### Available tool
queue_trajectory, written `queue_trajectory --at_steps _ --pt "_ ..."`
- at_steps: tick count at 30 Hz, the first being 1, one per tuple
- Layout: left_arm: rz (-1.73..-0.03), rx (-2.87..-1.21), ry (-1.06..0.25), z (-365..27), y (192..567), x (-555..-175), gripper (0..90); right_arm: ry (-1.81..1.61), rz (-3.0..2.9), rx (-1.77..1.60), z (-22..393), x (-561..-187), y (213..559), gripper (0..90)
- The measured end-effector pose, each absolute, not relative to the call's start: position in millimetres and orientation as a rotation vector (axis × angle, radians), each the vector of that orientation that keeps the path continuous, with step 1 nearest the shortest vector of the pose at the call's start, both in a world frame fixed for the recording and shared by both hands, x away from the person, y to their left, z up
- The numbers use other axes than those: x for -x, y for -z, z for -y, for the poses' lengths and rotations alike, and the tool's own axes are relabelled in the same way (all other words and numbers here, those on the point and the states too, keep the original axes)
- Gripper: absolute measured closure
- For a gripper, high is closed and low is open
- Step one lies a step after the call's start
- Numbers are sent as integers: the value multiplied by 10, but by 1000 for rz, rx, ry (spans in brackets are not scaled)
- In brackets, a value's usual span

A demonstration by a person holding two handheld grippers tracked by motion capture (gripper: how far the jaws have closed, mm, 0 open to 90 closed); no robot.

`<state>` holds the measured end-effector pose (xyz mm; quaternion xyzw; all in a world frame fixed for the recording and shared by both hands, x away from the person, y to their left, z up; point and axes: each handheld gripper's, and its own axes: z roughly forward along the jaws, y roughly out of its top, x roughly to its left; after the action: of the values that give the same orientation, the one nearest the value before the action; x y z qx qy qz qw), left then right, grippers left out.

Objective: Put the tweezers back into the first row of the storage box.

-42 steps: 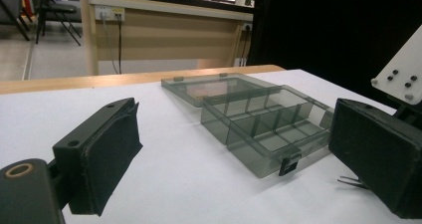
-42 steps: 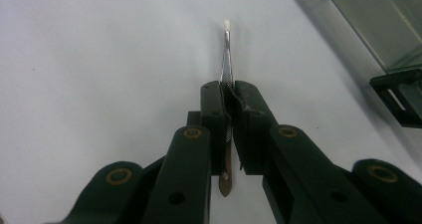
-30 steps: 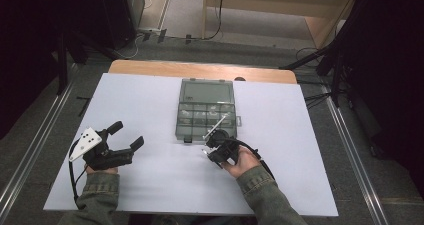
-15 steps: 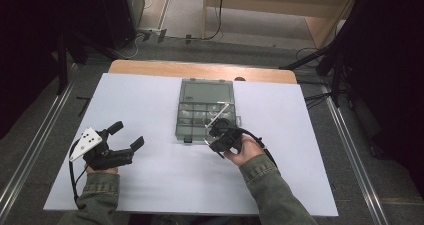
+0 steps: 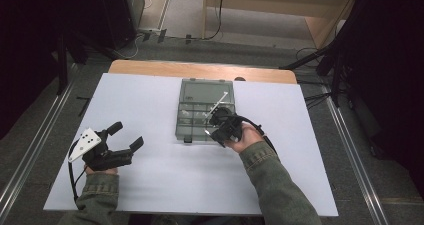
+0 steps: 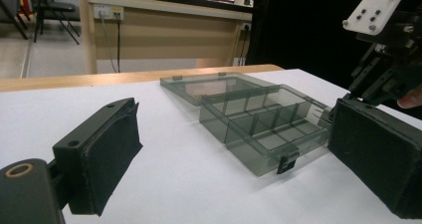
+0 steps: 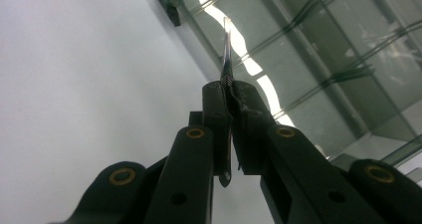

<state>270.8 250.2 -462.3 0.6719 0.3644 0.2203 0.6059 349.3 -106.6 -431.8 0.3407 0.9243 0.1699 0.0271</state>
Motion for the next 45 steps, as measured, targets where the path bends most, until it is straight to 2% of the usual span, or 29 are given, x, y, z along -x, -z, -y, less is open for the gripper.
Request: queue_trajectory --at_steps 20,45 --pt "-844 -1560 -501 -2498 4633 -2714 57 -601 -2781 -1032 1119 -3849 4190 866" --pt "-845 -1566 -489 -2500 4640 -2725 57 -671 -2574 -1025 1202 -4255 4411 865"
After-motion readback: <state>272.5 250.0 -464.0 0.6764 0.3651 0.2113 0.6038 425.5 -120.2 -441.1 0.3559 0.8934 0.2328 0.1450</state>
